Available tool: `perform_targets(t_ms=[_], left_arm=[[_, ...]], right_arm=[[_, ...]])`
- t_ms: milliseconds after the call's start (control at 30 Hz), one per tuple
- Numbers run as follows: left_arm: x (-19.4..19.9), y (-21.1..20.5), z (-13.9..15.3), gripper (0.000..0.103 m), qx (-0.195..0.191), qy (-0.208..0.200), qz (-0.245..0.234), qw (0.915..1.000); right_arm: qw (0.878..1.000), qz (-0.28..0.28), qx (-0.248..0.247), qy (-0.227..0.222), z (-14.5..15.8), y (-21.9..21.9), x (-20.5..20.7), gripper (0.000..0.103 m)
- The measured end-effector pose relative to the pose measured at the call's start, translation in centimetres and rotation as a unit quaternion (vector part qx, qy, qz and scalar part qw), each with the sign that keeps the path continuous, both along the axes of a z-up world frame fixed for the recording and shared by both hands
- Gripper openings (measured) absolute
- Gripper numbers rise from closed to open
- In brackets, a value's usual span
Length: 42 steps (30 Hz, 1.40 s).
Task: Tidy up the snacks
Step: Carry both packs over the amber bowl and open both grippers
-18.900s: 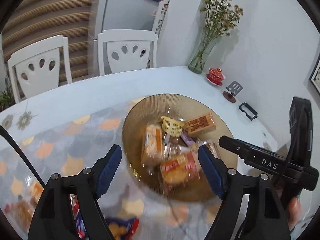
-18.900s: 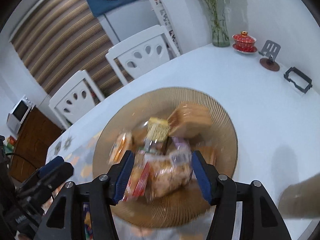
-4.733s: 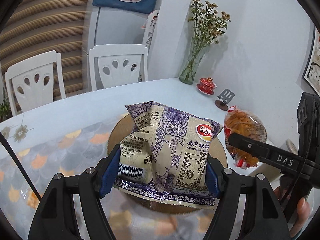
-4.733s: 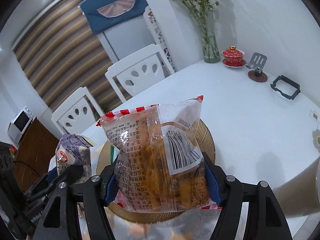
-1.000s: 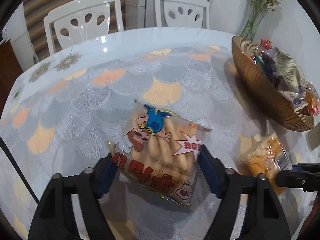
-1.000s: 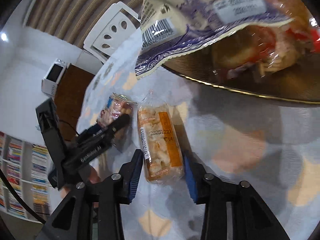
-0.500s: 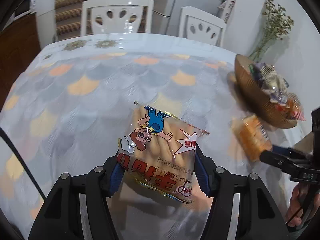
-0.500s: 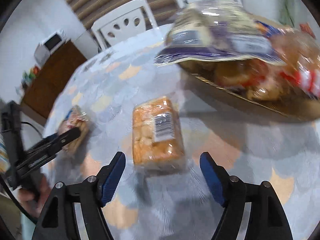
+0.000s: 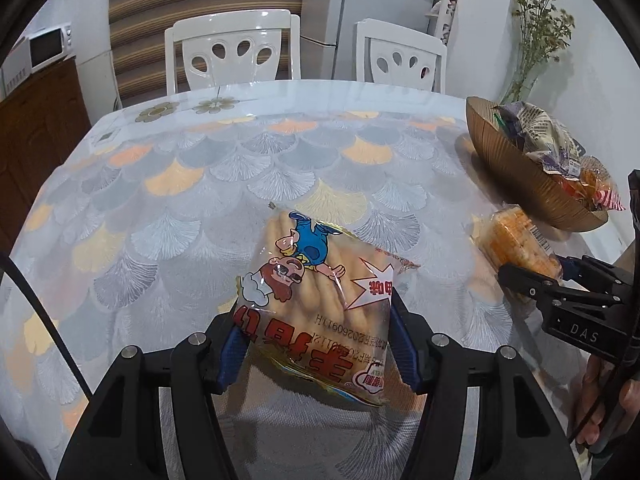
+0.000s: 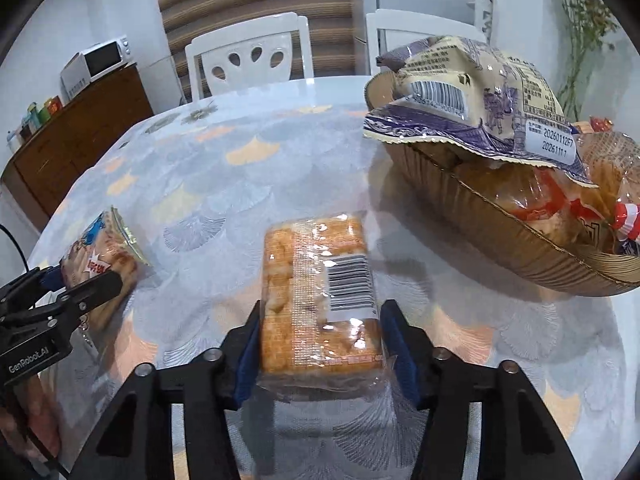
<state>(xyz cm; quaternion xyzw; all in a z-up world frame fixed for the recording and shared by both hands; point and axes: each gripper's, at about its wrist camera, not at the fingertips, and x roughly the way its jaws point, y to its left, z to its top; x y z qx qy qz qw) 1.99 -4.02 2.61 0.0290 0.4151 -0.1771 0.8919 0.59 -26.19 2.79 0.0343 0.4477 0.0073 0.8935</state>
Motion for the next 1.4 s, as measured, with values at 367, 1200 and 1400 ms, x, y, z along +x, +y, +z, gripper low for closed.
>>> perform_targets(t_ms=[367,1200,1400], left_arm=[[-0.1,0.0,-0.1,0.059,-0.005,0.0,-0.001,1.0],[0.1,-10.4,9.8,0.059,-0.057,-0.042,-0.121,0.9901],[3.0,-15.4,13.2,0.059,-0.081,-0.054,-0.159,0.9824]], right_arm=[[0.998,0.06,-0.033,0.005,-0.2,2.9,-2.2,0.048],[0.969,0.059,0.241,0.01,4.5,-7.5,-11.9,0.046],[0.972,0.022,0.217,-0.081,11.5,-10.5,-10.6,0.046]])
